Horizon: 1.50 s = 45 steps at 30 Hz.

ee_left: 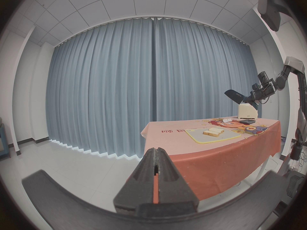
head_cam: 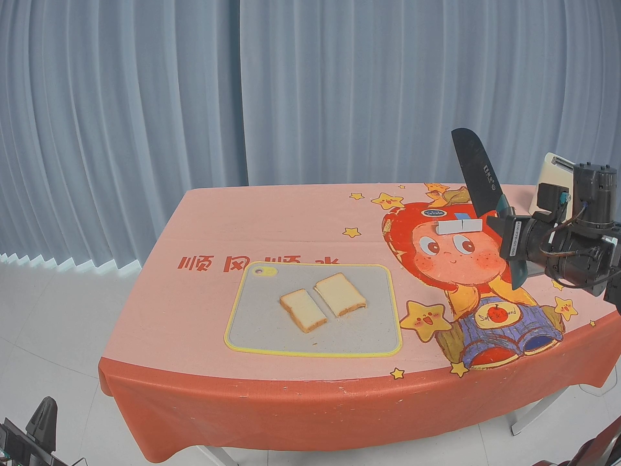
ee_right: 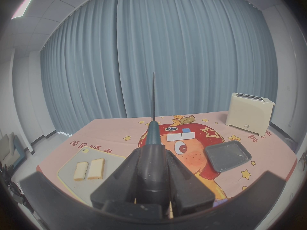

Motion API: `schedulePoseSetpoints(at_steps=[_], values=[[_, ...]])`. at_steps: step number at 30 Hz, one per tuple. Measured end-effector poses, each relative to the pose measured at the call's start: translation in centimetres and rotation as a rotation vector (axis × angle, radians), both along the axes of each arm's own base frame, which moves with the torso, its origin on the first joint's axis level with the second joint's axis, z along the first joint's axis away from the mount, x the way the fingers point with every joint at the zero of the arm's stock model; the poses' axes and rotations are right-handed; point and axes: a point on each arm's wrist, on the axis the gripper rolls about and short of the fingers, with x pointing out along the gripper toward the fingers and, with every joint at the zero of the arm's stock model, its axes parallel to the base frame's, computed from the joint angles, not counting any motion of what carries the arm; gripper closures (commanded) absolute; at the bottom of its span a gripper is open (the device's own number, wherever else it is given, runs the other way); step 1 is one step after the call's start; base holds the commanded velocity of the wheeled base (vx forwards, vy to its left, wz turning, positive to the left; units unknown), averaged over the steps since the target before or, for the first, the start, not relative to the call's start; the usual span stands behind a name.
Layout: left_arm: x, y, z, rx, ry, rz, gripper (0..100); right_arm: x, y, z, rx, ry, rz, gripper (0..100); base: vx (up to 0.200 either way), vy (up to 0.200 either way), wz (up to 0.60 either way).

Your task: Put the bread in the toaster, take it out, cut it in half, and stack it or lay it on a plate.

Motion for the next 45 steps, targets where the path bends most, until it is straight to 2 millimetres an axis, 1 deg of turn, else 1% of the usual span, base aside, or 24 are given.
schedulePoseSetpoints(at_steps=[7,16,32,45], values=[[0.0,0.0,0.0,0.000,0.000,0.000,100,1.0,-1.7,0.3,0.019,0.000,-0.019,100,0.000,0.000,0.00],[0.0,0.0,0.0,0.000,0.001,0.000,100,2.1,-3.0,-0.3,-0.010,0.021,-0.056,100,0.000,0.000,0.00],[0.0,0.0,0.0,0.000,0.001,0.000,100,3.6,-3.3,-2.2,-0.037,0.074,-0.069,100,0.000,0.000,0.00],[0.0,0.0,0.0,0.000,0.001,0.000,100,3.9,-3.3,-2.8,-0.046,0.102,-0.069,100,0.000,0.000,0.00]])
